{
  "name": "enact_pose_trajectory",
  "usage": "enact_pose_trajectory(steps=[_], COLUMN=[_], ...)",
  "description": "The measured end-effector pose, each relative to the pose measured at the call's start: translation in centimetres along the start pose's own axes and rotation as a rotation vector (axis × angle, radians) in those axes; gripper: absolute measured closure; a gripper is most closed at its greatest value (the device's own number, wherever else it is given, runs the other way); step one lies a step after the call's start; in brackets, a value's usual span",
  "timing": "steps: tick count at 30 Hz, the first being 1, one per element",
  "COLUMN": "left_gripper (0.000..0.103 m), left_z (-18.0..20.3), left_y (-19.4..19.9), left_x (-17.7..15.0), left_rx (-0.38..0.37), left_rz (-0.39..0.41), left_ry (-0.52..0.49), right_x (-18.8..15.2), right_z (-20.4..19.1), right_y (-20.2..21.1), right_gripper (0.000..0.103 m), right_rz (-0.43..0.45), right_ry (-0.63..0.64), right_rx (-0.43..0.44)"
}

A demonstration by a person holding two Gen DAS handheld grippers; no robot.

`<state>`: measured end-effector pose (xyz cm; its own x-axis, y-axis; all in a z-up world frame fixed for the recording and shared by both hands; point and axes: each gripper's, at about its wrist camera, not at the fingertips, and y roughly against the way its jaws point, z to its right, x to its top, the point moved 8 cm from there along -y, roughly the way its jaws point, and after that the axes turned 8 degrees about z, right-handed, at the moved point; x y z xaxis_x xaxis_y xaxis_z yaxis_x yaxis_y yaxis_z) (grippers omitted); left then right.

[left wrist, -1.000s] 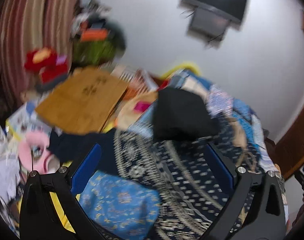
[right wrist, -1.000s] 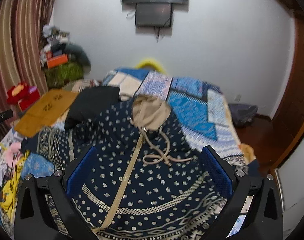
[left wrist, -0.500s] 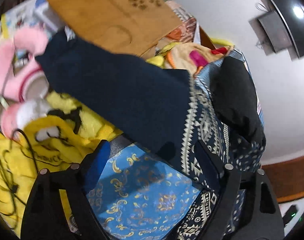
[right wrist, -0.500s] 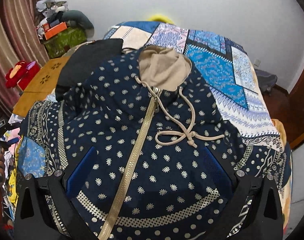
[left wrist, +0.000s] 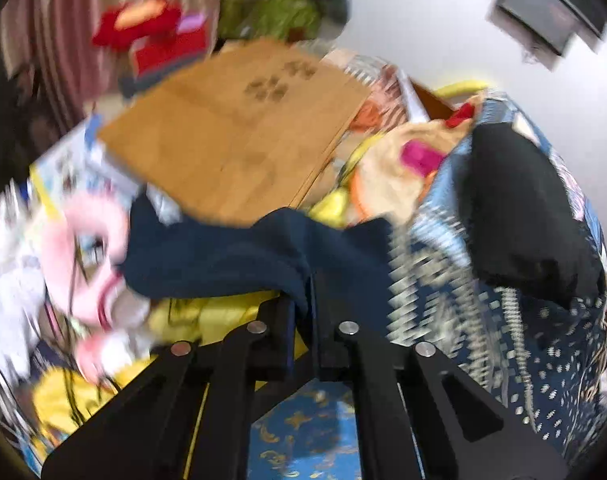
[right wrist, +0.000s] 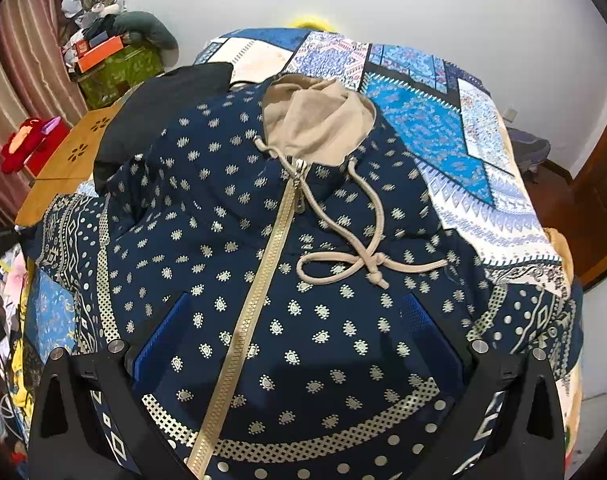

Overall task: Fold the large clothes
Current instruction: 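Grasp the hoodie sleeve cuff with the left gripper and lift it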

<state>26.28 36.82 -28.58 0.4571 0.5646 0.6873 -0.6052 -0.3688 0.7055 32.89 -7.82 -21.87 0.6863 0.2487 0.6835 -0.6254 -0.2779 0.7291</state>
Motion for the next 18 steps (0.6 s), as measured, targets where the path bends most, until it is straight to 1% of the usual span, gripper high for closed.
enact_pose_trajectory(steps=[2,5,8,11,13,14,15,17,18], left_gripper=[0.099,0.1,0.1,0.1,0.1,0.1,0.1,0.1,0.1], left_z=[2.6,6.2,10.9,15.8,19.3,21.2,22.3,25.5,26.8], left_y=[2.1,5.0,8.4,11.5,13.0,13.7,14.0,14.2,14.3], left_x=[2.1,4.2,5.4,5.6,4.9,4.2,3.6,1.5,0.3], left_rx=[-0.023,-0.084,-0.192,-0.294,-0.371,-0.415,-0.442,-0.505,-0.52], left_rz=[0.076,0.156,0.223,0.262,0.263,0.252,0.241,0.187,0.166], left_ry=[-0.07,-0.141,-0.198,-0.257,-0.293,-0.313,-0.325,-0.369,-0.39], right_x=[0.4,1.0,1.5,1.8,1.9,2.0,2.0,1.8,1.8], right_z=[0.1,0.2,0.2,0.3,0.4,0.6,0.7,0.9,1.1], right_y=[0.6,1.6,2.7,3.6,4.1,4.3,4.5,4.9,5.1], right_gripper=[0.0,0.0,0.0,0.0,0.0,0.0,0.0,0.0,0.0], right_rz=[0.018,0.048,0.083,0.112,0.124,0.13,0.135,0.141,0.143], right_ry=[0.008,0.025,0.047,0.061,0.069,0.074,0.08,0.085,0.086], right_rx=[-0.009,-0.025,-0.038,-0.044,-0.048,-0.052,-0.056,-0.063,-0.063])
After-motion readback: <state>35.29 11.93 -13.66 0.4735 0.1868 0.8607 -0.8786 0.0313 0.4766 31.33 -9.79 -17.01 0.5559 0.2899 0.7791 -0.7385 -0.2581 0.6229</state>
